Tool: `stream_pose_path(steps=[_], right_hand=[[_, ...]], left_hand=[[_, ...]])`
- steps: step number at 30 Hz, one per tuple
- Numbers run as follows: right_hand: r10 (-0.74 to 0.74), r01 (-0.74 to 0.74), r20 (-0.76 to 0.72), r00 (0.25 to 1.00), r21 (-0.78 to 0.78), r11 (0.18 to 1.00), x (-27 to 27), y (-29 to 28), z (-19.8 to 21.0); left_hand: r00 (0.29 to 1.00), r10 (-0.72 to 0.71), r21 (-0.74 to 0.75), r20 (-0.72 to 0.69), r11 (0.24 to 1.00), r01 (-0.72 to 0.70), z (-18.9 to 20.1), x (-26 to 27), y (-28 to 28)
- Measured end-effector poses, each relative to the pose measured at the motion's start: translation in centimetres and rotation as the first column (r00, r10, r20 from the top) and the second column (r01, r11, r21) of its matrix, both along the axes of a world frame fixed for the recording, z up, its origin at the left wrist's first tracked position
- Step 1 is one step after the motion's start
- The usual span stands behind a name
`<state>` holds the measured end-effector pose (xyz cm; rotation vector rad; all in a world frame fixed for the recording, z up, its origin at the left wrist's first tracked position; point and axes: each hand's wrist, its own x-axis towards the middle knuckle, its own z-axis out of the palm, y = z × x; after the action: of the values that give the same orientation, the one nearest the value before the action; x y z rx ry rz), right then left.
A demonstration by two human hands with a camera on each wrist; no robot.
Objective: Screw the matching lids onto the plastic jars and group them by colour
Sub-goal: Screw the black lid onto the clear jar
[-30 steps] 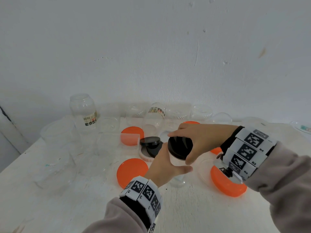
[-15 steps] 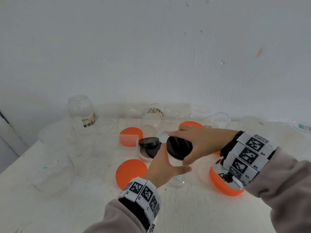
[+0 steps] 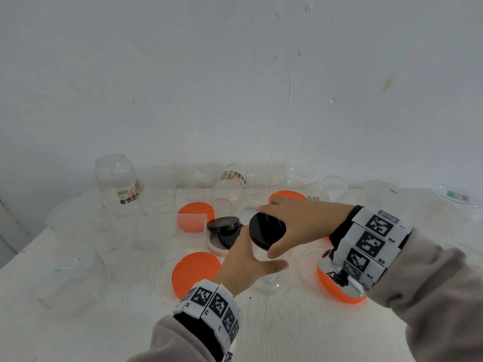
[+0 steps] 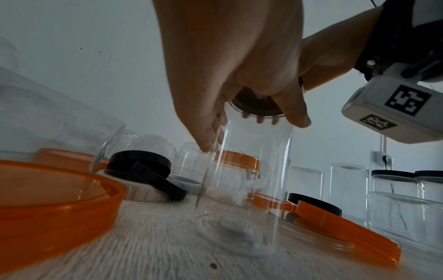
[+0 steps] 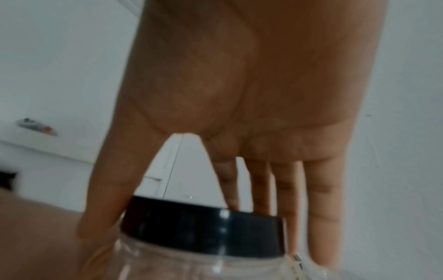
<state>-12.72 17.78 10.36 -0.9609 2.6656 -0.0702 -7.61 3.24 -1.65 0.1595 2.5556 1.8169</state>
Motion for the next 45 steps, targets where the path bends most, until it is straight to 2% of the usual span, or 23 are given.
stream_pose_path(steps=[4,8,10,12,14,16,20,25,28,30,33,35,37,41,45], right_hand=[[0.03,-0.034,-0.069,0.997,-0.055,0.998,0.1,0.0,-0.1],[-0.016,0.021,-0.314,0.949,0.011,1.0,0.6,-0.4,-1.3],[-0.055,0.048,-0.378,0.924,-0.029,0.998,0.8,-0.5,-1.9],[-0.073,0.057,-0.27,0.96,-0.068,0.996,0.6,-0.2,-1.6],[-0.04,0.037,-0.033,0.999,-0.087,0.996,0.0,0.3,-0.9],[0.011,-0.005,0.071,0.997,-0.087,0.996,-0.2,0.6,-0.2],[0.022,-0.022,0.0,1.0,-0.099,0.995,-0.2,0.4,-0.3],[-0.085,0.076,-0.173,0.981,-0.059,0.995,0.5,0.0,-1.5],[-0.129,0.109,-0.244,0.961,-0.095,0.99,1.0,0.1,-2.4],[-0.13,0.1,-0.163,0.978,-0.179,0.979,1.0,0.5,-2.4],[-0.028,0.051,0.087,0.996,-0.267,0.962,0.5,1.5,-1.8],[-0.003,0.049,0.143,0.99,-0.323,0.945,0.3,2.0,-1.7],[-0.017,0.068,0.137,0.99,-0.373,0.925,0.3,2.1,-2.0],[-0.09,0.109,0.068,0.994,-0.373,0.921,0.8,1.8,-3.0],[-0.188,0.13,-0.148,0.971,-0.334,0.934,1.7,1.1,-4.3]], left_hand=[[1.0,0.005,0.002,-0.007,1.0,-0.005,0.0,0.0,0.1],[1.0,-0.011,0.01,-0.006,1.0,0.011,0.0,0.1,0.0],[1.0,-0.012,0.006,-0.008,1.0,0.012,0.1,0.1,0.0],[1.0,-0.013,0.004,-0.006,1.0,0.013,0.1,0.1,0.0],[1.0,-0.009,0.0,-0.002,1.0,0.009,0.1,0.0,-0.1],[1.0,-0.005,-0.007,0.0,1.0,0.005,0.1,0.0,0.0],[1.0,-0.008,0.005,0.002,1.0,0.008,0.0,-0.1,0.0],[1.0,-0.009,0.01,-0.004,1.0,0.009,-0.1,-0.1,0.0],[1.0,-0.009,0.011,-0.011,1.0,0.009,-0.1,0.0,0.0],[1.0,-0.013,0.018,-0.005,1.0,0.013,-0.1,0.0,0.0],[1.0,-0.013,0.023,0.004,1.0,0.013,-0.1,0.0,-0.1],[1.0,-0.009,0.02,0.0,1.0,0.009,-0.1,0.0,0.0],[1.0,-0.006,0.024,0.001,1.0,0.006,-0.1,0.0,0.0],[1.0,-0.006,0.024,0.001,1.0,0.006,-0.1,0.1,0.0],[1.0,0.002,0.01,-0.014,1.0,-0.002,0.0,0.1,0.1]])
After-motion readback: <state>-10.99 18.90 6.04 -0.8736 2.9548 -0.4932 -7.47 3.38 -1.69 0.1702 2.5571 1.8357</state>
